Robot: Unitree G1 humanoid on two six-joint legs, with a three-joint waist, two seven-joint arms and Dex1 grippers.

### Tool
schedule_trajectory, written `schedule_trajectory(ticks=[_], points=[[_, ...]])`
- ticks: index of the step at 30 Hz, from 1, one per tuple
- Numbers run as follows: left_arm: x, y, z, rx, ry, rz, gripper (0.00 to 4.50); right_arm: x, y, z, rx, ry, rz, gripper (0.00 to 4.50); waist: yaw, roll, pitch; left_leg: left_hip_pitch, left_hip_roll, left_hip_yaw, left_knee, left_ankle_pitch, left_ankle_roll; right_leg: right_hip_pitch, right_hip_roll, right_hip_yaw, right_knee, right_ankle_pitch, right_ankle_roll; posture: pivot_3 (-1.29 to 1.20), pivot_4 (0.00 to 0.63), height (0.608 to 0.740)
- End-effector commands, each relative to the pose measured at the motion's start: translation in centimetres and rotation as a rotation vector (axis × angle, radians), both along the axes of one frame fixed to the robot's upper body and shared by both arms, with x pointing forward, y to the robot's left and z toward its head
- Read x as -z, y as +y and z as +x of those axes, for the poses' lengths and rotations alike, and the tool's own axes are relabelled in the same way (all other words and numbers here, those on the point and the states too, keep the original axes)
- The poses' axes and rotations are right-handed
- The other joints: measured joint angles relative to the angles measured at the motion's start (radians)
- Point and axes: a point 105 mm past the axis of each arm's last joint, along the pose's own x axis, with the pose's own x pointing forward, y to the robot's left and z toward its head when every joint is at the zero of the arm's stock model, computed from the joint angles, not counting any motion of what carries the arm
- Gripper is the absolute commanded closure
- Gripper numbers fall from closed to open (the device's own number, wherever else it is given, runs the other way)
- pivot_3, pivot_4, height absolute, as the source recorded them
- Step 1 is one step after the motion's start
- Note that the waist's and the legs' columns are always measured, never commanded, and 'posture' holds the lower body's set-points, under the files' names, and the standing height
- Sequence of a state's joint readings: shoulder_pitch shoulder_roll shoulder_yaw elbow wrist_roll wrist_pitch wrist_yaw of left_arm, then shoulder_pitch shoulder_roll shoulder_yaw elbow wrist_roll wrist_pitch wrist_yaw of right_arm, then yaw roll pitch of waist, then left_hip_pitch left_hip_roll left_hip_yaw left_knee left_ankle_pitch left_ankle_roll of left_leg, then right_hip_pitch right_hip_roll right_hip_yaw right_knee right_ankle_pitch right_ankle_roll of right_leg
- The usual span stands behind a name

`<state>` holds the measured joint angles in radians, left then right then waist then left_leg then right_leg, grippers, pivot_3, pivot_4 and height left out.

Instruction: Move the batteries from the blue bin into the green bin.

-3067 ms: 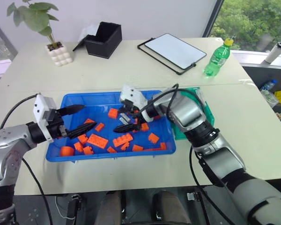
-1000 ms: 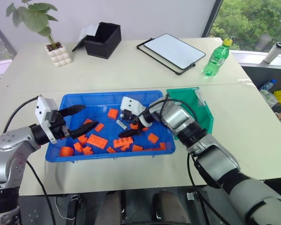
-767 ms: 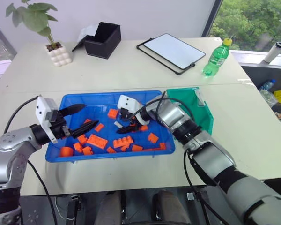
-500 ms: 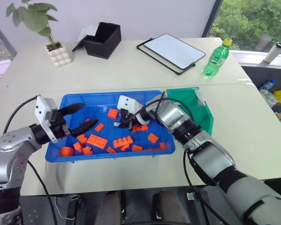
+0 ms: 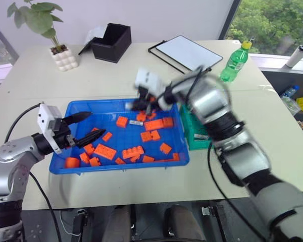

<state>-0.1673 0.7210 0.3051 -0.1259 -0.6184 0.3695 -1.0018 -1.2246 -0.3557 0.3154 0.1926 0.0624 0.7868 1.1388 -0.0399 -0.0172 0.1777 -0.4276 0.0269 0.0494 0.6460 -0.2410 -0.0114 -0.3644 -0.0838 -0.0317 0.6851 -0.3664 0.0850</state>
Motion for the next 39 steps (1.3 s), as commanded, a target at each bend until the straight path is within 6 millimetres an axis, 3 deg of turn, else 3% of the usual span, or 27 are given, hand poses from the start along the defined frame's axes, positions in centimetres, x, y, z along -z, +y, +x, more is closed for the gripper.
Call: schedule_trajectory(ticks=[1, 11, 16, 25, 34, 35, 39], points=[[-1.5, -0.8, 1.2, 0.026, -0.091, -0.029, 0.00, -2.3, -2.2, -0.4, 0.034, -0.068, 0.005, 4.45, 0.004, -0.001, -0.001, 0.000, 0.000, 0.000, 0.000, 0.000, 0.000, 0.000, 0.000, 0.000, 0.000, 0.000, 0.000, 0.00, 0.150, 0.740], [-3.0, -2.8, 4.2, 0.110, -0.148, -0.062, 0.00, 0.0, -12.8, 1.2, 0.360, -0.029, -0.091, 4.45, 0.002, -0.001, 0.000, 0.000, 0.000, 0.002, 0.001, 0.000, 0.001, 0.000, 0.000, 0.000, 0.000, 0.000, 0.000, 0.00, 0.150, 0.740], [-3.5, -4.3, 5.0, 0.189, -0.150, -0.052, 0.00, 1.1, -16.2, 0.9, 0.490, 0.002, -0.088, 4.45, 0.000, -0.001, 0.000, 0.000, 0.000, 0.002, 0.001, 0.000, 0.001, 0.000, 0.001, 0.000, 0.000, 0.000, 0.000, 0.00, 0.150, 0.740], [-2.9, -7.2, 4.7, 0.364, -0.106, 0.028, 0.00, 3.2, -17.9, 0.0, 0.599, 0.060, -0.051, 4.45, 0.005, -0.001, 0.000, 0.000, 0.000, 0.002, 0.001, 0.001, -0.001, 0.001, 0.001, 0.000, 0.000, 0.000, 0.000, 0.00, 0.150, 0.740], [-3.2, -7.3, 4.9, 0.395, -0.096, 0.068, 0.00, 4.8, -18.0, -0.6, 0.624, 0.096, -0.041, 4.45, 0.026, -0.001, 0.000, 0.000, 0.000, 0.002, 0.002, 0.000, 0.000, 0.001, 0.002, 0.001, 0.000, 0.000, 0.000, 0.00, 0.150, 0.740], [-3.3, -7.3, 5.0, 0.393, -0.098, 0.069, 0.00, 4.9, -17.9, -0.6, 0.621, 0.099, -0.042, 3.39, 0.026, -0.001, 0.000, 0.000, 0.000, 0.002, 0.002, 0.000, 0.000, 0.001, 0.002, 0.001, 0.000, 0.000, 0.000, 0.00, 0.150, 0.740], [-3.5, -7.0, 4.9, 0.386, -0.104, 0.072, 0.00, 5.0, -17.6, -0.8, 0.609, 0.101, -0.047, 1.56, 0.027, -0.001, 0.000, 0.000, 0.000, 0.002, 0.002, 0.000, 0.000, 0.001, 0.002, 0.001, 0.000, 0.000, 0.000, 0.00, 0.150, 0.740]])
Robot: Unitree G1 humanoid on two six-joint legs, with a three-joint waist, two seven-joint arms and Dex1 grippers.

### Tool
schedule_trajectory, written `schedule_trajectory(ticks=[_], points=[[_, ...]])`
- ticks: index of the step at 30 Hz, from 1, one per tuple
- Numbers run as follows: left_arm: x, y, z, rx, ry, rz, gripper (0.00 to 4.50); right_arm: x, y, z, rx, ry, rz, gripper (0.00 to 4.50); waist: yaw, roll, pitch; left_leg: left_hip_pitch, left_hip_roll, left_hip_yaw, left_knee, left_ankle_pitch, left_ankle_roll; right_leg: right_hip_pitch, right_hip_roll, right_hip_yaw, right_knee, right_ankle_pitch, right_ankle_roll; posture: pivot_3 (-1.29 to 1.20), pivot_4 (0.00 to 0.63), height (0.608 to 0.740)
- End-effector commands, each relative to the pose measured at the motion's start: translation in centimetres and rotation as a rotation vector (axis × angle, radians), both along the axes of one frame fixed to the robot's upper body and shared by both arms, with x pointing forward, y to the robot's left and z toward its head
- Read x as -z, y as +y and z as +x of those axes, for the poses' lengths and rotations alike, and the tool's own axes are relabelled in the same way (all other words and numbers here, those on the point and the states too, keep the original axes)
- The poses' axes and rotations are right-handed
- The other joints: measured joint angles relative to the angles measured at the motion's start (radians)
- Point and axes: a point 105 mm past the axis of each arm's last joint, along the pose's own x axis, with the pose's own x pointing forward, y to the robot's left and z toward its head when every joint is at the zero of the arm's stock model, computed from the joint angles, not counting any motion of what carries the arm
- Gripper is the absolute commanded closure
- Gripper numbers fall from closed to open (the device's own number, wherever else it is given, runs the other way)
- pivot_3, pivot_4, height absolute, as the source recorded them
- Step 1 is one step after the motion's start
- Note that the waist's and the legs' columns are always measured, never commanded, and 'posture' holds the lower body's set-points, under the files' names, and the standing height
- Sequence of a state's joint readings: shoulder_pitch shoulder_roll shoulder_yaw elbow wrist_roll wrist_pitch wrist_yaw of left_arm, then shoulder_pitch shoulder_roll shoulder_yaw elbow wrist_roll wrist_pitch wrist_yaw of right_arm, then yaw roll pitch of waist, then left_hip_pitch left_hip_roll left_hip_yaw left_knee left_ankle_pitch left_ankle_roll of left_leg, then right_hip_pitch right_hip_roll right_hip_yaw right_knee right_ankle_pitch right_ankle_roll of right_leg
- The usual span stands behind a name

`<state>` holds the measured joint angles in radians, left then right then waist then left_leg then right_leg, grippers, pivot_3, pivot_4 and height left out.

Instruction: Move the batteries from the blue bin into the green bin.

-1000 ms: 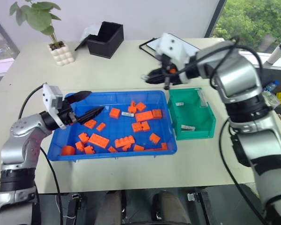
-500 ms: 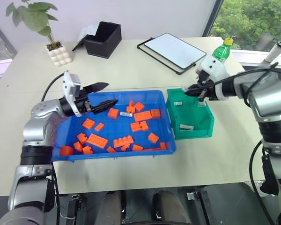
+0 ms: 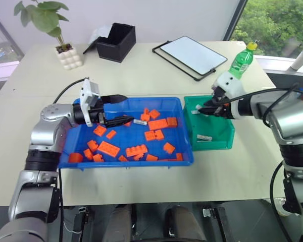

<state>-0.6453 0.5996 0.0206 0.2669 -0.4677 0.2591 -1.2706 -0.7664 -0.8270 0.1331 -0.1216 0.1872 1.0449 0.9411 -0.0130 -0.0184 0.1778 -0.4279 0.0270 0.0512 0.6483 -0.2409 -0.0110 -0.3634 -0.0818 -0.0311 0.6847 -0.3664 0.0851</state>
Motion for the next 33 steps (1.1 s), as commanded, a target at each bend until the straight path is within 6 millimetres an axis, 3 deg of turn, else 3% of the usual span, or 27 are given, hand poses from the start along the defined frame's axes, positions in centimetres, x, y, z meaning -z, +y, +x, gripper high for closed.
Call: schedule_trajectory(ticks=[1, 3, 7, 10, 16, 21, 24, 29, 33], points=[[-1.9, 0.4, -0.2, 0.001, -0.067, 0.004, 0.00, -1.5, 0.0, -0.2, -0.006, -0.055, 0.004, 1.14, 0.001, 0.000, 0.000, 0.000, 0.000, 0.000, 0.000, 0.000, 0.000, 0.000, 0.000, 0.000, 0.000, 0.000, 0.000, 0.00, 0.150, 0.740], [-1.9, 0.6, -0.2, -0.005, -0.070, 0.005, 0.00, -1.7, 0.1, -0.1, -0.001, -0.065, 0.003, 0.11, 0.000, 0.000, 0.000, 0.000, 0.000, 0.000, 0.000, 0.000, 0.000, 0.000, 0.000, 0.000, 0.000, 0.000, 0.000, 0.00, 0.150, 0.740], [-2.1, 0.9, -0.6, -0.017, -0.074, 0.009, 0.00, -2.7, 0.0, 0.7, 0.018, -0.110, -0.002, 0.05, 0.000, 0.000, 0.000, 0.000, 0.000, 0.000, 0.000, 0.000, 0.000, 0.000, 0.000, 0.000, 0.000, 0.000, 0.000, 0.00, 0.150, 0.740], [-2.3, 1.4, -1.2, -0.027, -0.073, 0.018, 0.00, -5.0, 0.3, 1.7, 0.026, -0.193, 0.024, 0.05, -0.005, 0.000, 0.000, 0.000, 0.000, 0.000, 0.000, 0.000, 0.000, 0.000, 0.000, 0.000, 0.000, 0.000, 0.000, 0.00, 0.150, 0.740], [-2.5, 3.1, -2.5, -0.082, -0.065, 0.043, 0.00, -8.2, 5.1, 2.3, -0.134, -0.271, 0.155, 0.05, -0.008, 0.000, 0.000, 0.000, 0.001, 0.000, -0.001, 0.001, -0.001, -0.001, 0.001, 0.000, 0.000, 0.000, 0.000, 0.00, 0.150, 0.740], [-2.4, 4.5, -3.9, -0.143, -0.057, 0.055, 0.00, -6.1, 10.8, 1.7, -0.316, -0.195, 0.240, 0.05, -0.006, 0.000, 0.000, 0.000, 0.001, 0.000, 0.000, 0.000, -0.001, -0.001, 0.000, 0.000, 0.000, 0.000, 0.000, 0.00, 0.150, 0.740], [-2.6, 5.0, -4.5, -0.191, -0.071, 0.044, 0.00, -4.5, 13.2, 1.4, -0.371, -0.160, 0.282, 0.05, -0.003, 0.000, 0.000, 0.000, 0.001, 0.000, 0.000, 0.000, 0.000, 0.000, 0.000, 0.000, 0.000, 0.000, 0.000, 0.00, 0.150, 0.740], [-2.7, 5.6, -5.4, -0.253, -0.079, 0.029, 0.00, -3.4, 15.9, 0.5, -0.391, -0.030, 0.511, 0.05, -0.003, 0.000, 0.000, 0.000, 0.001, -0.001, 0.000, 0.000, -0.001, 0.000, 0.000, 0.000, 0.000, 0.000, 0.000, 0.00, 0.150, 0.740], [-2.4, 6.2, -6.2, -0.297, -0.069, 0.022, 0.00, -1.5, 16.6, -0.7, -0.422, 0.045, 0.519, 0.05, -0.004, 0.000, 0.000, 0.000, 0.001, -0.001, 0.000, 0.001, -0.002, 0.000, 0.000, 0.000, 0.000, 0.000, 0.000, 0.00, 0.150, 0.740]])
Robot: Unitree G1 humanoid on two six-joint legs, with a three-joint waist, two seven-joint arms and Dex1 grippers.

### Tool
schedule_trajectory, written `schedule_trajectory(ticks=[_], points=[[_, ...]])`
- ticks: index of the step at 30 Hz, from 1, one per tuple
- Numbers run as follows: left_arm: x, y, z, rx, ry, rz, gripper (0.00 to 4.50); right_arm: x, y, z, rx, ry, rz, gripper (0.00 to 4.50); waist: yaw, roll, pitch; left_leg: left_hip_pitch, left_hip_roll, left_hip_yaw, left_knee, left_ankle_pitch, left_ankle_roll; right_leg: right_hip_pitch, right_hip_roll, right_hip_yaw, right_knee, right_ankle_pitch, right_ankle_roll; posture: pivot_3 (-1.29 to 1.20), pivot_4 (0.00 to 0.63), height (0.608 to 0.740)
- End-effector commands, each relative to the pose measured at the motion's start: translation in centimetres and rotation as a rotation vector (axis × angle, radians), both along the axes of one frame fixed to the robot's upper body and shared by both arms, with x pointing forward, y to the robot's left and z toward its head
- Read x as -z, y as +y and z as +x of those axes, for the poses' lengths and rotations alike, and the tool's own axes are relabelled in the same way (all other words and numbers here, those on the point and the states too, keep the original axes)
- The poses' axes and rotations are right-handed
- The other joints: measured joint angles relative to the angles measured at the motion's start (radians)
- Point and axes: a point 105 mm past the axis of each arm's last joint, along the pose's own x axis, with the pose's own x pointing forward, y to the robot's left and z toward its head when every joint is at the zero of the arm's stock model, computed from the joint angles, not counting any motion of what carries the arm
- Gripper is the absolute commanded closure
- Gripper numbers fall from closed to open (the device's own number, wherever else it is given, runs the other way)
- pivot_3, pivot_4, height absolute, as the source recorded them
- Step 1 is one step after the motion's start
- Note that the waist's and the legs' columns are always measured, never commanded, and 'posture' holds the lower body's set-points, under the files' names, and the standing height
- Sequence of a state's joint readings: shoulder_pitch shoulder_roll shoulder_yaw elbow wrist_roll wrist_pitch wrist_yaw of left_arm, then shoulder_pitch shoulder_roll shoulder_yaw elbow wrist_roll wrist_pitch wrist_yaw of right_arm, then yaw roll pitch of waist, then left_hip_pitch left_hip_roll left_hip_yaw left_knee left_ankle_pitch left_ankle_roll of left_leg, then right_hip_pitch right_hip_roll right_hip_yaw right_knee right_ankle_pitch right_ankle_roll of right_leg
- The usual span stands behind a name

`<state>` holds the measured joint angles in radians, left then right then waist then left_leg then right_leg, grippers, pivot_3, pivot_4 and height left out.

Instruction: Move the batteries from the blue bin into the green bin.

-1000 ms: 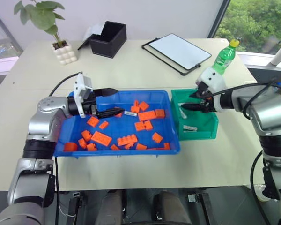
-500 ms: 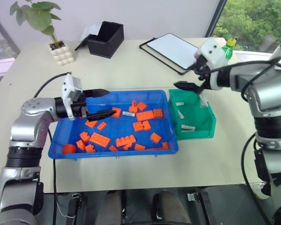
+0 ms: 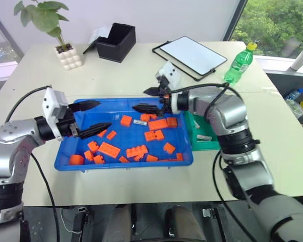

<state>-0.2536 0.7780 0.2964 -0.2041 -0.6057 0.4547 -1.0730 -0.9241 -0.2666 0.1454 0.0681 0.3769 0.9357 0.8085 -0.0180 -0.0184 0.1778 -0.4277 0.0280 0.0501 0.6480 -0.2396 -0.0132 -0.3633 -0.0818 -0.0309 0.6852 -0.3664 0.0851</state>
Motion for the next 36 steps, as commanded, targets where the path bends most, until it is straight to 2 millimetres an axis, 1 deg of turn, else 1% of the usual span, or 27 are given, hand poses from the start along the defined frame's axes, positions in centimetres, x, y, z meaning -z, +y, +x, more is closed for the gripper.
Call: schedule_trajectory(ticks=[1, 3, 5, 7, 10, 13, 17, 19, 23, 30, 33, 36], points=[[-1.3, 0.7, -0.8, -0.037, -0.051, -0.007, 0.00, 0.0, 0.0, -1.0, -0.036, 0.007, 0.022, 0.05, 0.002, 0.000, 0.000, 0.000, 0.000, 0.000, 0.000, -0.001, 0.001, 0.000, 0.000, 0.000, 0.000, 0.000, 0.000, 0.00, 0.150, 0.740], [-1.2, 0.8, -0.9, -0.054, -0.052, -0.016, 0.00, 0.3, 0.6, -1.3, -0.050, 0.064, 0.078, 0.05, 0.001, 0.000, 0.000, 0.000, 0.000, 0.000, 0.000, -0.002, 0.003, 0.000, 0.000, 0.000, 0.000, 0.000, 0.000, 0.00, 0.150, 0.740], [-1.1, 0.9, -0.9, -0.064, -0.051, -0.025, 0.00, 0.7, 1.3, -1.6, -0.070, 0.071, 0.107, 0.05, -0.001, 0.000, 0.000, 0.000, 0.000, 0.000, 0.000, -0.002, 0.003, 0.000, 0.000, 0.000, 0.000, 0.000, 0.000, 0.00, 0.150, 0.740], [-1.0, 0.8, -0.9, -0.069, -0.049, -0.034, 0.00, 1.4, 2.0, -2.1, -0.101, 0.017, 0.103, 0.05, -0.002, 0.000, 0.000, 0.000, 0.000, 0.000, -0.001, -0.002, 0.003, 0.000, 0.000, 0.000, 0.000, 0.000, 0.000, 0.00, 0.150, 0.740], [-0.9, 0.8, -0.8, -0.076, -0.048, -0.044, 0.00, 2.3, 2.4, -2.3, -0.126, -0.083, 0.091, 0.05, -0.002, 0.000, 0.000, 0.000, 0.000, 0.000, -0.001, -0.002, 0.003, 0.000, 0.000, 0.000, 0.000, 0.000, 0.000, 0.00, 0.150, 0.740], [-0.7, 0.9, -0.6, -0.083, -0.045, -0.048, 0.00, 3.0, 2.3, -1.6, -0.106, -0.158, 0.106, 0.05, -0.002, 0.000, 0.000, 0.000, 0.000, 0.000, -0.001, -0.002, 0.003, -0.001, 0.000, 0.000, 0.000, 0.000, 0.000, 0.00, 0.150, 0.740], [-0.8, 1.0, -0.5, -0.088, -0.043, -0.050, 0.00, 3.6, 2.1, -1.1, -0.098, -0.223, 0.083, 0.05, -0.002, 0.000, 0.000, 0.000, 0.000, 0.000, 0.000, -0.001, 0.002, 0.000, 0.000, 0.000, 0.000, 0.000, 0.000, 0.00, 0.150, 0.740], [-0.8, 1.1, -0.5, -0.089, -0.044, -0.051, 0.00, 3.9, 2.0, -0.6, -0.094, -0.242, 0.054, 0.05, -0.002, 0.000, 0.000, 0.000, 0.000, 0.000, 0.000, -0.001, 0.002, 0.000, 0.000, 0.000, 0.000, 0.000, 0.000, 0.00, 0.150, 0.740], [-0.8, 1.1, -0.3, -0.089, -0.042, -0.052, 0.00, 4.9, 1.7, -0.1, -0.145, -0.278, -0.057, 0.05, -0.003, 0.000, 0.000, 0.000, 0.000, 0.000, 0.000, -0.001, 0.002, 0.000, 0.000, 0.000, 0.000, 0.000, 0.000, 0.00, 0.150, 0.740], [-0.7, 0.9, -0.2, -0.087, -0.042, -0.057, 0.00, 5.1, 1.4, 0.6, -0.209, -0.285, -0.165, 0.05, -0.003, 0.000, 0.000, 0.000, 0.000, 0.000, 0.000, -0.001, 0.001, -0.001, 0.000, 0.000, 0.000, 0.000, 0.000, 0.00, 0.150, 0.740], [-0.6, 0.9, -0.2, -0.092, -0.042, -0.060, 0.00, 5.3, 1.6, 0.6, -0.236, -0.296, -0.196, 0.05, -0.003, 0.000, 0.000, 0.000, 0.000, 0.000, 0.000, -0.001, 0.001, -0.001, 0.000, 0.000, 0.000, 0.000, 0.000, 0.00, 0.150, 0.740], [-0.5, 1.0, -0.2, -0.102, -0.046, -0.056, 0.00, 5.9, 1.8, 0.4, -0.276, -0.296, -0.237, 0.05, -0.003, 0.000, 0.000, 0.000, 0.000, 0.000, 0.000, 0.000, 0.001, 0.000, 0.000, 0.000, 0.000, 0.000, 0.000, 0.00, 0.150, 0.740]])
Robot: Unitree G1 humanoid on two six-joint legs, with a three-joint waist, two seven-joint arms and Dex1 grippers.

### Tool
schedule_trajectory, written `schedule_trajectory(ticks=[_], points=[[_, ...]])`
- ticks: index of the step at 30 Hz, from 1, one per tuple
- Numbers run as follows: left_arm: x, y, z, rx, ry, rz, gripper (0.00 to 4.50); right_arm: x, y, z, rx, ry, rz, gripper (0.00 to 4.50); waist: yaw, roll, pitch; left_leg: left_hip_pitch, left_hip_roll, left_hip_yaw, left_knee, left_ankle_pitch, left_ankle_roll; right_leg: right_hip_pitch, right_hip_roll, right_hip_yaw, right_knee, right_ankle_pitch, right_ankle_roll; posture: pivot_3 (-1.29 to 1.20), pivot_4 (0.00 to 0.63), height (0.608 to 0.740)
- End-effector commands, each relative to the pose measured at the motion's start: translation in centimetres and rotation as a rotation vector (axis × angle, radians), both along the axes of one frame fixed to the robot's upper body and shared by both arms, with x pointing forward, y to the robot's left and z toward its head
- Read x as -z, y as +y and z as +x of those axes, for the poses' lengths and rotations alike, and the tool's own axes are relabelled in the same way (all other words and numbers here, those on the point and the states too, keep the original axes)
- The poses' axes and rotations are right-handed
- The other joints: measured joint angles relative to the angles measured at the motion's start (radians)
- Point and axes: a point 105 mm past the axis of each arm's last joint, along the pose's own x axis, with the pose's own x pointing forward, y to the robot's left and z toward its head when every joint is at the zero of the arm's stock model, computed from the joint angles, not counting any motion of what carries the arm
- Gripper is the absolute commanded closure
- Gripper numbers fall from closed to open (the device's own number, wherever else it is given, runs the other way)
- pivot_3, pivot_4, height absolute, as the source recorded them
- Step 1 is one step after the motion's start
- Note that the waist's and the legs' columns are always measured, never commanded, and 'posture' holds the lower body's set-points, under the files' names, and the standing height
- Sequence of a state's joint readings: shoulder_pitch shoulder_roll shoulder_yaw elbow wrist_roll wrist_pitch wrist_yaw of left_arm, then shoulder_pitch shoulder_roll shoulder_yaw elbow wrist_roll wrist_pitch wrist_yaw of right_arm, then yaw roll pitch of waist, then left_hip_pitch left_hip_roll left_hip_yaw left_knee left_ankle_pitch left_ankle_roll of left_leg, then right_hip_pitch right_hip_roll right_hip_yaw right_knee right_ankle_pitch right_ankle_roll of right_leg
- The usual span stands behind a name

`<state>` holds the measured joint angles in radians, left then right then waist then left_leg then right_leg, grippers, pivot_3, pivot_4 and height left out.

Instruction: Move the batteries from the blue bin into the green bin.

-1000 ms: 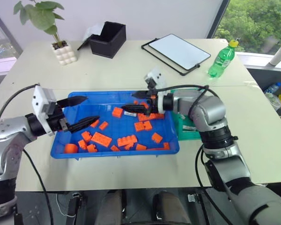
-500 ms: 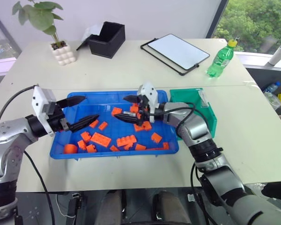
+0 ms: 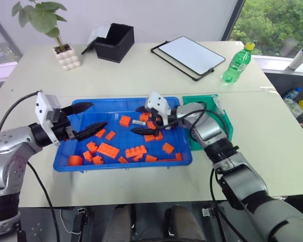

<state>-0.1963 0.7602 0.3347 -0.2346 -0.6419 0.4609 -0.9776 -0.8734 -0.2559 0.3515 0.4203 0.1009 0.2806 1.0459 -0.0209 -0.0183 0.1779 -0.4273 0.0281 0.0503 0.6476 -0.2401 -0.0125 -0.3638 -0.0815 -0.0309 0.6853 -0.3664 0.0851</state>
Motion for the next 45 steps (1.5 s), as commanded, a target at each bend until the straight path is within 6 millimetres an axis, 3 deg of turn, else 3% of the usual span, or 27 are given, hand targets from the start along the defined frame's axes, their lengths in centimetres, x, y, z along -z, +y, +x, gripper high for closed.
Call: schedule_trajectory(ticks=[1, 7, 14, 27, 31, 36, 45], points=[[-0.8, 0.1, -0.1, -0.011, -0.047, 0.002, 0.00, -0.6, 0.7, -0.3, -0.053, -0.037, -0.027, 0.05, 0.000, 0.000, 0.000, 0.000, 0.000, 0.000, 0.000, 0.000, 0.000, 0.000, 0.000, 0.000, 0.000, 0.000, 0.000, 0.00, 0.150, 0.740], [-0.8, 0.1, -0.1, -0.018, -0.056, 0.002, 0.00, 0.7, 1.1, 0.7, -0.006, 0.020, -0.057, 0.05, 0.000, 0.000, 0.000, 0.000, 0.000, 0.000, 0.000, 0.001, -0.001, 0.000, 0.000, 0.000, 0.000, 0.000, 0.000, 0.00, 0.150, 0.740], [-0.9, 0.2, 0.0, -0.029, -0.065, 0.004, 0.00, 0.9, 1.5, 2.2, 0.053, 0.032, -0.097, 0.05, -0.001, 0.000, 0.000, 0.000, 0.000, 0.000, 0.000, 0.002, -0.003, 0.000, 0.000, 0.000, 0.000, 0.000, 0.000, 0.00, 0.150, 0.740], [-1.1, 0.3, 0.2, -0.054, -0.090, 0.002, 0.00, 1.8, 0.5, 2.0, 0.034, 0.038, -0.197, 0.05, -0.001, 0.000, 0.000, 0.000, 0.000, 0.000, 0.000, 0.002, -0.003, 0.000, 0.000, 0.000, 0.000, 0.000, 0.000, 0.00, 0.150, 0.740], [-1.2, 0.3, 0.3, -0.056, -0.095, 0.004, 0.00, 2.2, 0.2, 2.0, 0.032, 0.022, -0.227, 1.26, -0.001, 0.000, 0.000, 0.000, 0.000, 0.000, 0.000, 0.002, -0.003, 0.000, 0.000, 0.000, 0.000, 0.000, 0.000, 0.00, 0.150, 0.740], [-1.5, 0.3, 0.5, -0.060, -0.110, 0.005, 0.00, 2.4, 0.4, 1.8, 0.025, 0.000, -0.262, 3.75, -0.001, 0.000, 0.000, 0.000, 0.000, 0.000, 0.000, 0.002, -0.003, 0.000, 0.000, 0.000, 0.000, 0.000, 0.000, 0.00, 0.150, 0.740], [-1.6, 0.4, 0.6, -0.069, -0.119, 0.003, 0.00, 2.1, 0.5, 1.7, 0.021, -0.021, -0.268, 3.75, -0.001, 0.000, 0.000, 0.000, 0.000, 0.000, 0.000, 0.002, -0.003, 0.000, 0.000, 0.000, 0.000, 0.000, 0.000, 0.00, 0.150, 0.740]])
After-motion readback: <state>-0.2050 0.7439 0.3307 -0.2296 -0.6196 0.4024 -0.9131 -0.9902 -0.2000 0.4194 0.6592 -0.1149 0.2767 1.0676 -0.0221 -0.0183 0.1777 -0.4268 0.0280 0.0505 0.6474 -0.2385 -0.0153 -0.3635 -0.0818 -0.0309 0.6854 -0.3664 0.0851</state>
